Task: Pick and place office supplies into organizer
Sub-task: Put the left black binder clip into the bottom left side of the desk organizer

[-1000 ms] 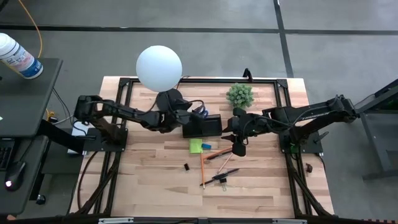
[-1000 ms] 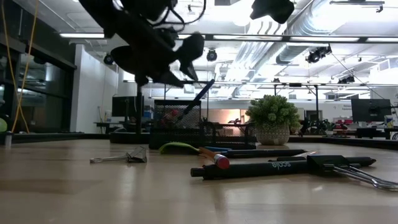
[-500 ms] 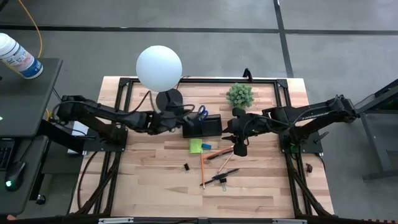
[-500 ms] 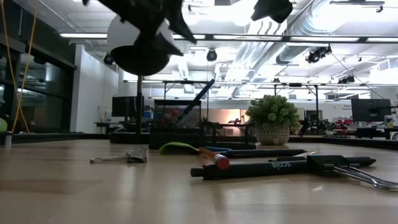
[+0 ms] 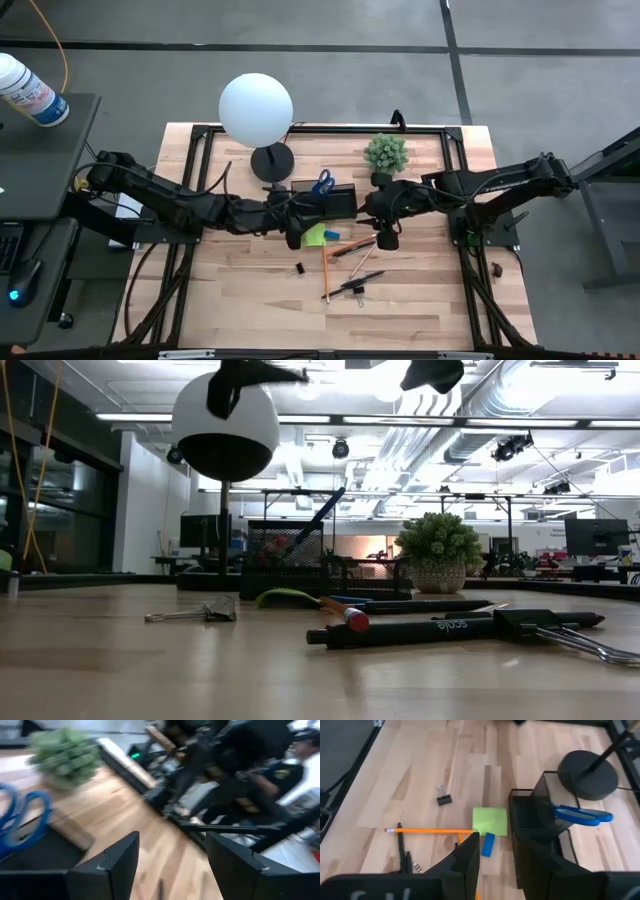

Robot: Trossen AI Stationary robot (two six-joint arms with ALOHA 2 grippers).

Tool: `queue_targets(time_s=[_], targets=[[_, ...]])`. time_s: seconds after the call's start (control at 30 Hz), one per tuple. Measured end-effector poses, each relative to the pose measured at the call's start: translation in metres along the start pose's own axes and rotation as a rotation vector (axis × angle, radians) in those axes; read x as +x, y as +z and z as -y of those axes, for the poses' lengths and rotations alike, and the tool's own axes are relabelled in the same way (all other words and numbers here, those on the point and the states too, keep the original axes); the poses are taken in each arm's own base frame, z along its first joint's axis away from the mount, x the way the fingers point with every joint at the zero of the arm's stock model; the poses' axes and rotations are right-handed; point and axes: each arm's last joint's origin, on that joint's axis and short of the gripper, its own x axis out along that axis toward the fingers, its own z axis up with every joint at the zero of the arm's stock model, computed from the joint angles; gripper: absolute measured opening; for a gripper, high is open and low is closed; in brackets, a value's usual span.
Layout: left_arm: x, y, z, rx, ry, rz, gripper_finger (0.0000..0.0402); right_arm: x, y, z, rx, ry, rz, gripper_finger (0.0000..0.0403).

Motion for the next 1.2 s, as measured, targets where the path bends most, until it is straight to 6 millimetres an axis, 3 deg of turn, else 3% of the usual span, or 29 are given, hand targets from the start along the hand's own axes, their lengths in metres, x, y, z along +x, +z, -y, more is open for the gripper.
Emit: queue_targets(time_s=[0.23, 0.43, 0.57, 0.7, 0.97, 1.2], targets=[[-0.005, -0.011, 0.008, 0.057, -0.12, -0.136, 0.0216, 0.004, -0.009, -0.003, -0.014, 0.093, -0.047, 0.0108], [-0.019, -0.036, 0.014, 0.107, -0.116, -0.301, 0.0216, 0.028, -0.049, -0.004, 0.095, 0.09, -0.173, 0.0108], [-0.029, -0.052, 0.01, 0.16, -0.056, -0.428, 0.0216, 0.042, -0.065, -0.009, 0.233, 0.114, -0.161, 0.0108], [-0.039, -0.064, 0.008, 0.221, -0.025, -0.544, 0.0216, 0.047, -0.065, -0.017, 0.315, 0.147, -0.076, 0.0108], [-0.054, -0.078, 0.004, 0.403, 0.04, -0.603, 0.0216, 0.063, -0.052, -0.035, 0.268, 0.063, -0.045, 0.0108], [-0.052, -0.078, 0.003, 0.483, 0.037, -0.594, 0.0216, 0.081, -0.053, -0.036, 0.54, -0.017, -0.062, 0.0108]])
